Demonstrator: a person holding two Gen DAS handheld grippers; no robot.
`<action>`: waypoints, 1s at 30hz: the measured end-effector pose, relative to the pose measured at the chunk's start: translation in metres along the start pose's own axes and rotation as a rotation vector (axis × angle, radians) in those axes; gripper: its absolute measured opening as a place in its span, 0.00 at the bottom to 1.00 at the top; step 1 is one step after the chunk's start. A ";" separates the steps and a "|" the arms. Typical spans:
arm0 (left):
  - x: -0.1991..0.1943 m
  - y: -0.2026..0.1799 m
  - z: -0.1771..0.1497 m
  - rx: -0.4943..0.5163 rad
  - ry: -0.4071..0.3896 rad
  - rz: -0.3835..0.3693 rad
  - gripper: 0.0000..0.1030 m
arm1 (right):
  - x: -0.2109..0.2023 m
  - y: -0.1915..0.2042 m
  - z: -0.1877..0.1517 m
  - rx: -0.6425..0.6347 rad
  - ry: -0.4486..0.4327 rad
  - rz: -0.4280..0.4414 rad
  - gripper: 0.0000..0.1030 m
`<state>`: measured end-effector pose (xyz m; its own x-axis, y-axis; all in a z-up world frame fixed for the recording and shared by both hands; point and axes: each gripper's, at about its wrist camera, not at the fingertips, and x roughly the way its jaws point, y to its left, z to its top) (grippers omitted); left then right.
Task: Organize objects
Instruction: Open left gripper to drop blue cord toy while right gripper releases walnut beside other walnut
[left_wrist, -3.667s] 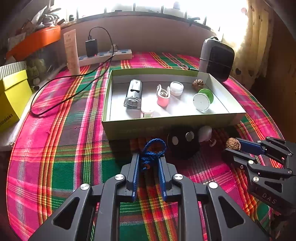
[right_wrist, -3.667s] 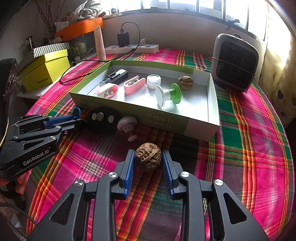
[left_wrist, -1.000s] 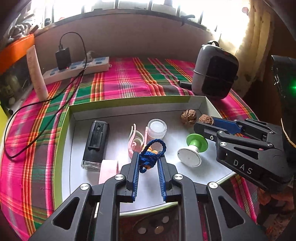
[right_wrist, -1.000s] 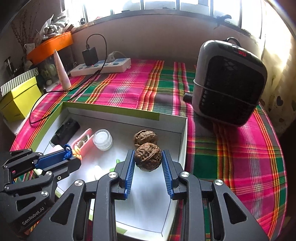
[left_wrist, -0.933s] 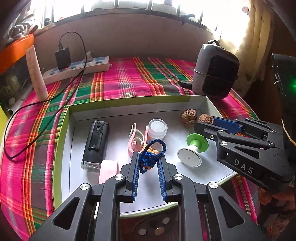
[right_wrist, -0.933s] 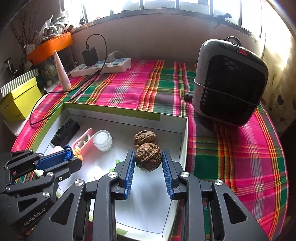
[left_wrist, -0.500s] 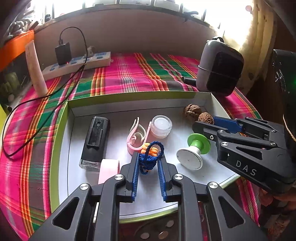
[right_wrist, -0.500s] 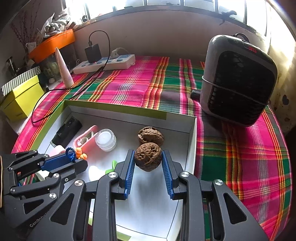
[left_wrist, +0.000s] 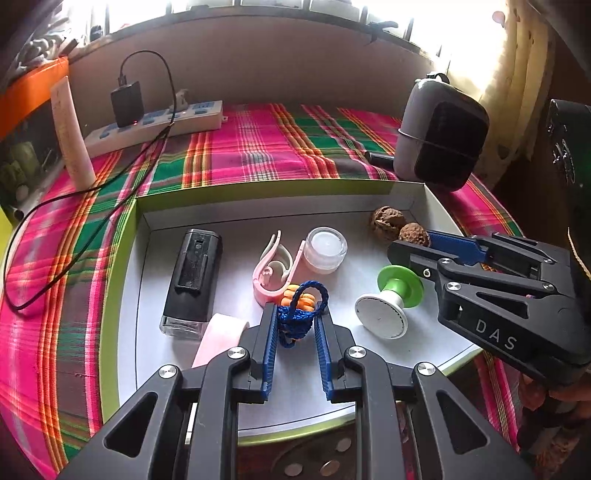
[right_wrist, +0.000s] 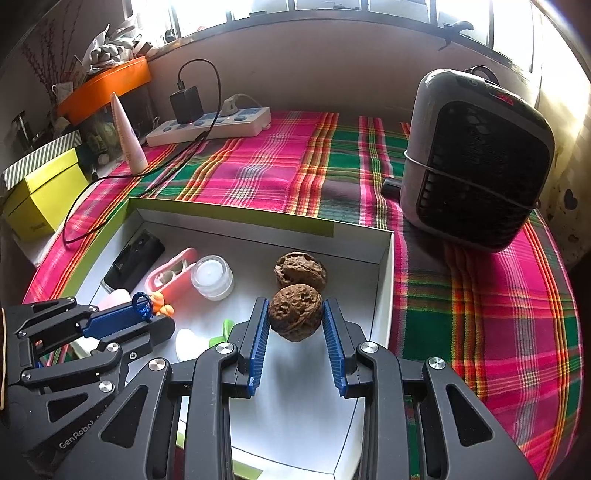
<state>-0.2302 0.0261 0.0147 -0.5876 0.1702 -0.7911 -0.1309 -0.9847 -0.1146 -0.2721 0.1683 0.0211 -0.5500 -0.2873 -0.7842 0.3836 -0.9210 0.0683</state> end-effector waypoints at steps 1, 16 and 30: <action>0.000 0.000 0.000 0.000 0.000 -0.001 0.18 | 0.000 0.000 0.000 0.001 0.000 0.000 0.30; 0.000 0.000 0.000 -0.006 0.000 0.001 0.25 | -0.002 -0.001 0.000 0.008 -0.004 0.002 0.30; -0.013 -0.001 -0.005 0.000 -0.023 0.007 0.36 | -0.014 -0.001 -0.003 0.024 -0.030 0.007 0.35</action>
<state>-0.2185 0.0246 0.0217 -0.6066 0.1645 -0.7778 -0.1272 -0.9858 -0.1093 -0.2626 0.1739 0.0303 -0.5697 -0.3010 -0.7648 0.3694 -0.9250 0.0889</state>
